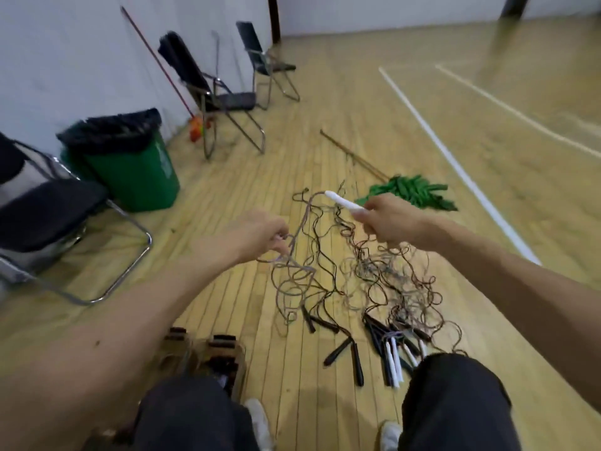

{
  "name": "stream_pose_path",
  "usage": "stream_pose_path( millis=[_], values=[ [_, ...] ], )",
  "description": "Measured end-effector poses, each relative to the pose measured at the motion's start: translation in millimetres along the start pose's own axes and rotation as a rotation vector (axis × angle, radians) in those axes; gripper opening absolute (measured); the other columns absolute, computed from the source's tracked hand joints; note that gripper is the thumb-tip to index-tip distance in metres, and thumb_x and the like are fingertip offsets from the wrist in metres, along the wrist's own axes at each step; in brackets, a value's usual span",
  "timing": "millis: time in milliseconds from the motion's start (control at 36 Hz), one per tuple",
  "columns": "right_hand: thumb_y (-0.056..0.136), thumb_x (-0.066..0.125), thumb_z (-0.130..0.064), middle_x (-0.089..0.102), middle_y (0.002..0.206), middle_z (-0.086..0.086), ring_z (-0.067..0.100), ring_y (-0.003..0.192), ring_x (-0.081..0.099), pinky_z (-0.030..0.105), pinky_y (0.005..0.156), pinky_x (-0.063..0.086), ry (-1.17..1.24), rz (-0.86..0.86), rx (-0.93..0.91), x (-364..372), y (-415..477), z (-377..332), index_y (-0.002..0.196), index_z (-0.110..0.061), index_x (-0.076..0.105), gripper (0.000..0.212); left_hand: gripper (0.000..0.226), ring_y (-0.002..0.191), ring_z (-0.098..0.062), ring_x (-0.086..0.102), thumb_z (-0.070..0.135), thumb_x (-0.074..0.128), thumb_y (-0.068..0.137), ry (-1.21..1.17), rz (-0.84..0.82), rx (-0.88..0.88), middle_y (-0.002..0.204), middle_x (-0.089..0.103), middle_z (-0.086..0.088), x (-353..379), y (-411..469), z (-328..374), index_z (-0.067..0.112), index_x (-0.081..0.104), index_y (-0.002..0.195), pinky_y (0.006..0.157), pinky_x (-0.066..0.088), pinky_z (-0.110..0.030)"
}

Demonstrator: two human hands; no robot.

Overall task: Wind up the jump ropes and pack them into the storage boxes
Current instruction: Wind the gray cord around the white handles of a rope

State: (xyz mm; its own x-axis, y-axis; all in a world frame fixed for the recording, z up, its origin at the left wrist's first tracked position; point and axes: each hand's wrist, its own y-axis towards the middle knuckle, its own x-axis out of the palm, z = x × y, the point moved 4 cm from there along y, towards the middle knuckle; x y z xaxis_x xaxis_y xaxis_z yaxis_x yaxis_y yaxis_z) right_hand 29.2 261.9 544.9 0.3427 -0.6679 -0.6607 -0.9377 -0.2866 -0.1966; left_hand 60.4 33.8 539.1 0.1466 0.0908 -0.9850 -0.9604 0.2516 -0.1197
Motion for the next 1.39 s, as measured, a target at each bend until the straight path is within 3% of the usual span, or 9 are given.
stream_pose_path(
  millis=[83,222,444,556,806,917,1056,1194,1389],
  values=[
    [0.107,0.049,-0.030,0.051,0.073,0.003,0.009,0.048,0.042,0.022,0.041,0.036,0.193,-0.001,0.007,-21.1,-37.7,-21.1,0.108,-0.003,0.060,0.029,0.028,0.077,-0.015,0.055,0.045,0.060,0.097,-0.022,0.099,0.006,0.090,0.067,0.002,-50.8,-21.1,17.5,0.019,0.069,0.098,0.063,0.034,-0.028],
    [0.108,0.045,-0.032,0.047,0.071,0.000,0.007,0.048,0.037,0.020,0.041,0.032,0.501,-0.038,0.025,-40.3,-92.2,-48.6,0.114,-0.005,0.055,0.029,0.028,0.055,-0.005,0.049,0.033,0.054,0.103,-0.645,0.363,-0.015,0.068,0.062,0.002,-115.6,-56.1,26.1,0.012,0.068,0.090,0.051,0.035,-0.016],
    [0.099,0.063,-0.036,0.052,0.078,0.000,0.007,0.047,0.036,0.021,0.042,0.034,0.539,0.103,-0.188,-42.4,-143.1,-95.3,0.112,-0.012,0.057,0.029,0.026,0.102,-0.031,0.063,0.049,0.063,0.088,-0.820,0.499,0.086,0.103,0.071,-0.017,-145.2,-99.7,50.5,0.028,0.079,0.090,0.097,0.049,-0.047],
    [0.085,0.080,-0.028,0.061,0.084,0.003,0.005,0.047,0.041,0.021,0.044,0.037,0.460,0.243,-0.296,-39.1,-150.3,-117.7,0.106,-0.013,0.059,0.033,0.023,0.095,-0.009,0.068,0.044,0.063,0.082,-0.953,0.524,0.207,0.092,0.076,0.008,-152.7,-113.5,69.2,0.028,0.078,0.090,0.087,0.052,-0.027],
    [0.089,0.076,-0.020,0.040,0.059,-0.001,0.009,0.046,0.035,0.027,0.048,0.034,0.417,0.376,-0.335,-37.4,-152.4,-138.9,0.074,-0.013,0.049,0.032,0.020,0.065,-0.004,0.059,0.036,0.069,0.089,-0.816,0.639,0.381,0.074,0.069,-0.002,-146.3,-122.2,87.3,0.016,0.068,0.092,0.062,0.043,-0.016],
    [0.093,0.071,-0.015,0.069,0.080,0.025,0.014,0.045,0.044,0.027,0.047,0.037,0.416,0.410,-0.367,-44.7,-159.3,-141.8,0.054,-0.026,0.063,0.041,0.025,0.063,-0.003,0.063,0.035,0.077,0.086,-0.705,0.495,0.321,0.074,0.073,0.000,-123.0,-119.5,81.3,0.022,0.064,0.103,0.065,0.041,-0.013],
    [0.097,0.065,-0.009,0.075,0.074,0.004,0.014,0.043,0.053,0.020,0.040,0.038,0.512,0.441,-0.394,-55.2,-165.0,-150.1,0.066,-0.012,0.044,0.038,0.015,0.092,0.005,0.065,0.039,0.066,0.094,-0.598,0.283,0.238,0.088,0.074,0.017,-87.3,-112.5,82.4,0.033,0.067,0.108,0.098,0.047,-0.035],
    [0.097,0.066,-0.010,0.068,0.060,0.000,0.017,0.049,0.062,0.022,0.040,0.039,0.538,0.437,-0.353,-53.2,-160.0,-153.0,0.068,-0.012,0.042,0.038,0.007,0.077,0.001,0.056,0.040,0.063,0.096,-0.698,0.385,0.288,0.085,0.068,0.020,-93.1,-107.0,94.1,0.040,0.070,0.096,0.073,0.043,-0.025],
    [0.096,0.068,-0.017,0.067,0.067,0.009,0.023,0.048,0.064,0.032,0.044,0.042,0.334,0.522,-0.366,-53.3,-151.9,-144.8,0.067,-0.016,0.046,0.037,0.016,0.077,0.000,0.059,0.033,0.051,0.104,-0.758,0.491,0.276,0.088,0.066,0.011,-98.6,-101.5,94.2,0.024,0.065,0.105,0.068,0.046,-0.021]
  ],
)
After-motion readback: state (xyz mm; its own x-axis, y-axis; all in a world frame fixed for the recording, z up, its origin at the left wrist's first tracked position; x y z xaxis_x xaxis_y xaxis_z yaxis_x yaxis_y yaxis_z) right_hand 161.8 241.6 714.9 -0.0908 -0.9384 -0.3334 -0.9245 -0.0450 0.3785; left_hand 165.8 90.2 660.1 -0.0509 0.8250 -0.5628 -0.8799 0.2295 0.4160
